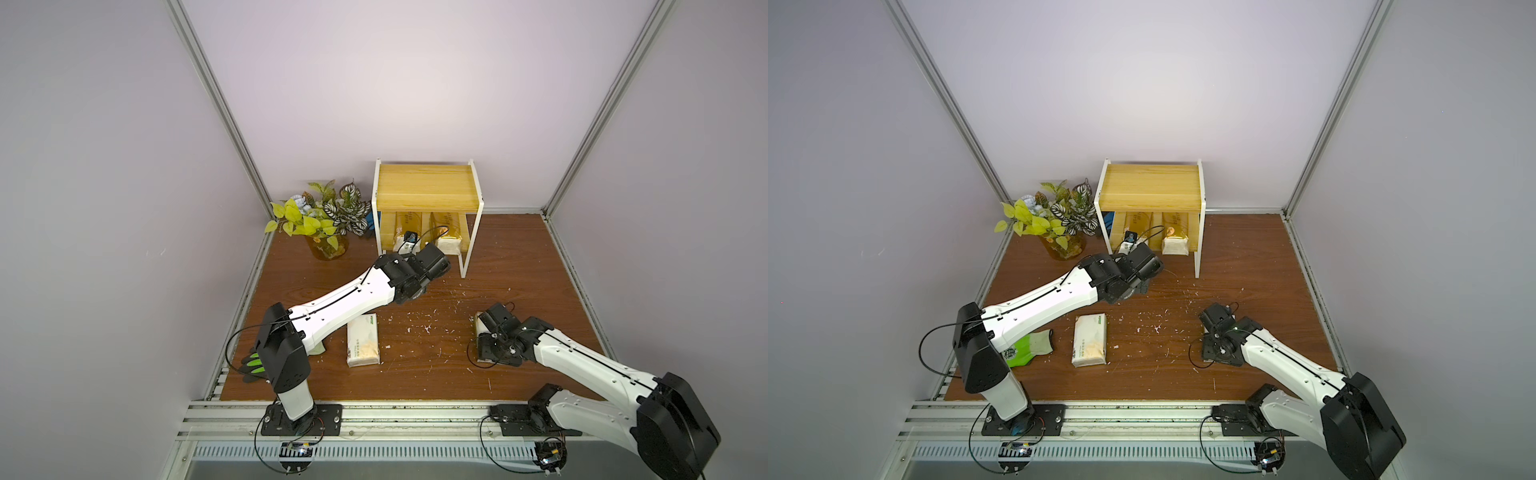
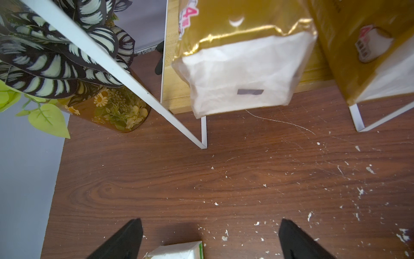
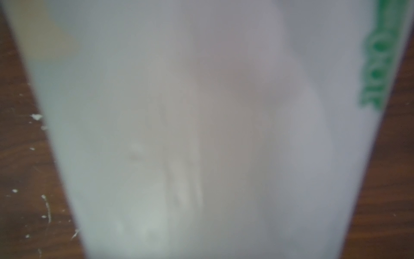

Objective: Place the tissue boxes on the shelf by color
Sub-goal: Pick up the box of tissues from the center of the board.

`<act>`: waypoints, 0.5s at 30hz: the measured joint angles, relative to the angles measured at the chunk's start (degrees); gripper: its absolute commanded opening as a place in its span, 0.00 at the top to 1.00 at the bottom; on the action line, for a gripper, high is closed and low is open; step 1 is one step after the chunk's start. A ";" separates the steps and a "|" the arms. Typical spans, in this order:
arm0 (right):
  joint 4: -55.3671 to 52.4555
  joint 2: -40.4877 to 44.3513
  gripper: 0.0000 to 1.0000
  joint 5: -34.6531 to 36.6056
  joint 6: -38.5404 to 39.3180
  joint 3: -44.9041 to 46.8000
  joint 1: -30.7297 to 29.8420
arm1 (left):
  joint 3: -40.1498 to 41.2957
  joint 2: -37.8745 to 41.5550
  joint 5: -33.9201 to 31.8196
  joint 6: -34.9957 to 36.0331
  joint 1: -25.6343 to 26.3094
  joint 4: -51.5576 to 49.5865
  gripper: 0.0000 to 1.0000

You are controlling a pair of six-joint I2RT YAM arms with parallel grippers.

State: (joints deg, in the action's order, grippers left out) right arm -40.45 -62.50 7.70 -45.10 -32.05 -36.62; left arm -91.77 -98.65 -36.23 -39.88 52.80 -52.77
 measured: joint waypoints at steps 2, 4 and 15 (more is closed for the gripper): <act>-1.95 0.76 0.41 0.22 0.04 -0.94 0.00 | 0.00 0.00 0.00 -0.02 0.00 0.00 0.02; -4.63 1.40 0.43 1.18 0.09 -3.87 0.00 | 0.00 0.00 0.00 -0.02 0.00 0.00 0.02; -11.78 -4.26 0.44 6.78 6.49 -41.29 0.00 | 1.09 0.02 -0.02 -1.31 0.00 0.15 0.02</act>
State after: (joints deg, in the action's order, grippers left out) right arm -52.23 -66.76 14.48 -38.61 -73.34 -36.62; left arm -90.67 -98.63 -36.25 -41.19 52.80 -52.62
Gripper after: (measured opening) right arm 0.641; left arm 0.985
